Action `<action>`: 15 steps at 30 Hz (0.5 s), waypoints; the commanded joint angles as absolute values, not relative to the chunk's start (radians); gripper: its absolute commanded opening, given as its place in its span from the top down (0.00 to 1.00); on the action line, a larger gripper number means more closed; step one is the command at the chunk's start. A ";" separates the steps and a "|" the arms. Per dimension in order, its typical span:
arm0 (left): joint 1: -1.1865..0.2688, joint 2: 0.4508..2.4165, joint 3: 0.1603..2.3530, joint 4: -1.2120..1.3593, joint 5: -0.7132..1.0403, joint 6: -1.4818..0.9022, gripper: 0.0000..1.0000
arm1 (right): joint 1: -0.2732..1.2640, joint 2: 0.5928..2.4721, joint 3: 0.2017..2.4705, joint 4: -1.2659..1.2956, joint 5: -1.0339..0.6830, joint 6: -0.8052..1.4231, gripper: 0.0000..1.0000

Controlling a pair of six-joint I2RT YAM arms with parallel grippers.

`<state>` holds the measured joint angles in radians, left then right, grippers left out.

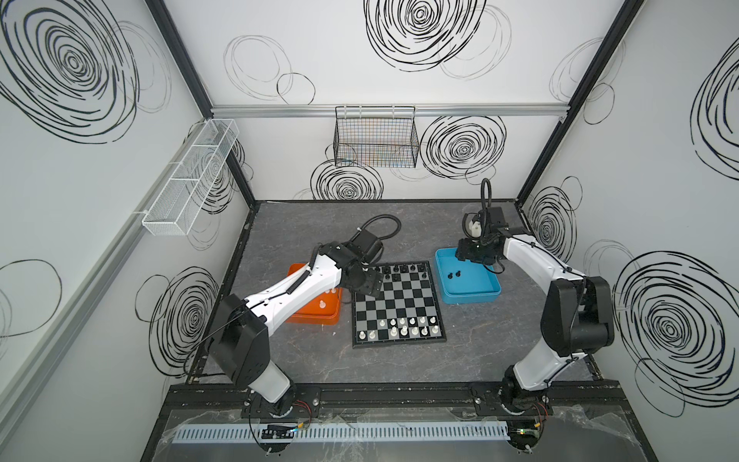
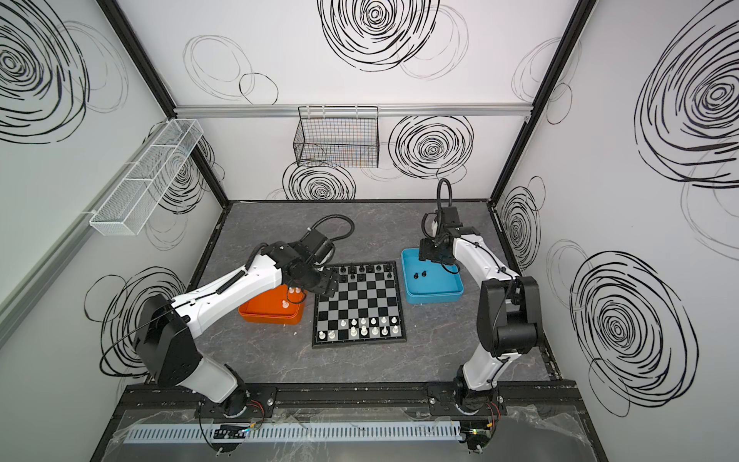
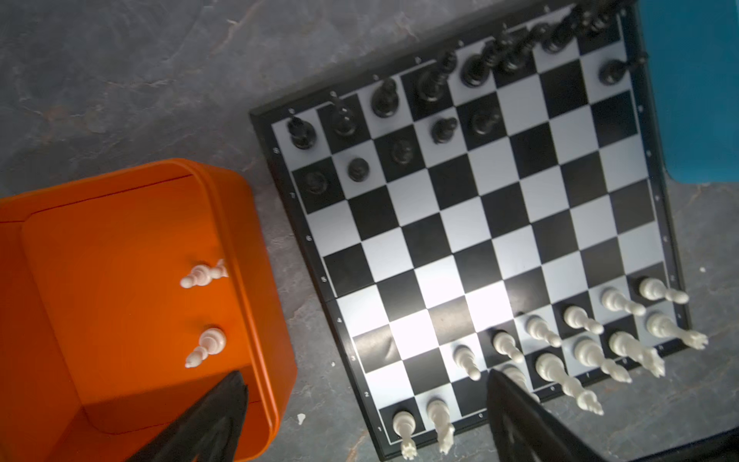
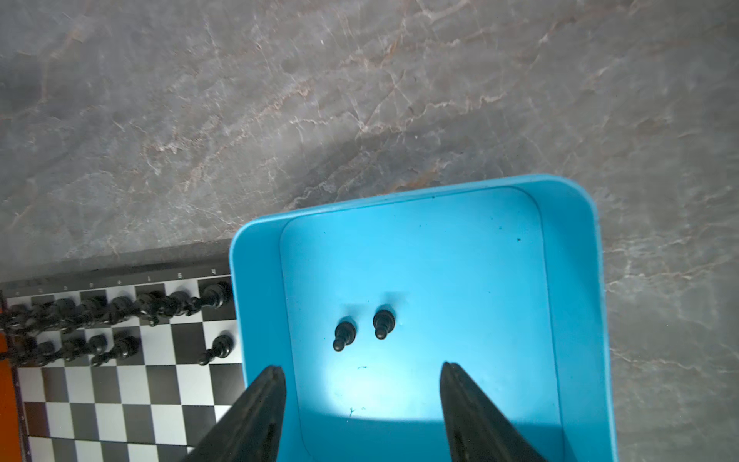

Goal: Set up the chess pieces on the board
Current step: 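Raise left gripper back over orange tray while right gripper lowers into blue tray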

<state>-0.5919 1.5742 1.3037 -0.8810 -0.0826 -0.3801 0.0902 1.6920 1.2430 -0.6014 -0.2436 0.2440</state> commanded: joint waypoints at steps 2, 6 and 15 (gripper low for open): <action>-0.500 1.525 1.329 -0.879 -0.063 -0.318 0.00 | 0.091 1.726 1.214 -0.618 -0.219 0.257 0.36; -0.438 1.507 1.318 -0.877 -0.053 -0.298 0.02 | 0.095 1.758 1.204 -0.608 -0.217 0.258 0.40; -0.412 1.495 1.279 -0.858 -0.023 -0.299 0.04 | 0.106 1.807 1.213 -0.608 -0.212 0.259 0.50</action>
<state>-0.4179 1.5143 1.2945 -0.8745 -0.0437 -0.3130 0.0982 1.7889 1.2091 -0.5995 -0.2279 0.2562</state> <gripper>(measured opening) 0.961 0.497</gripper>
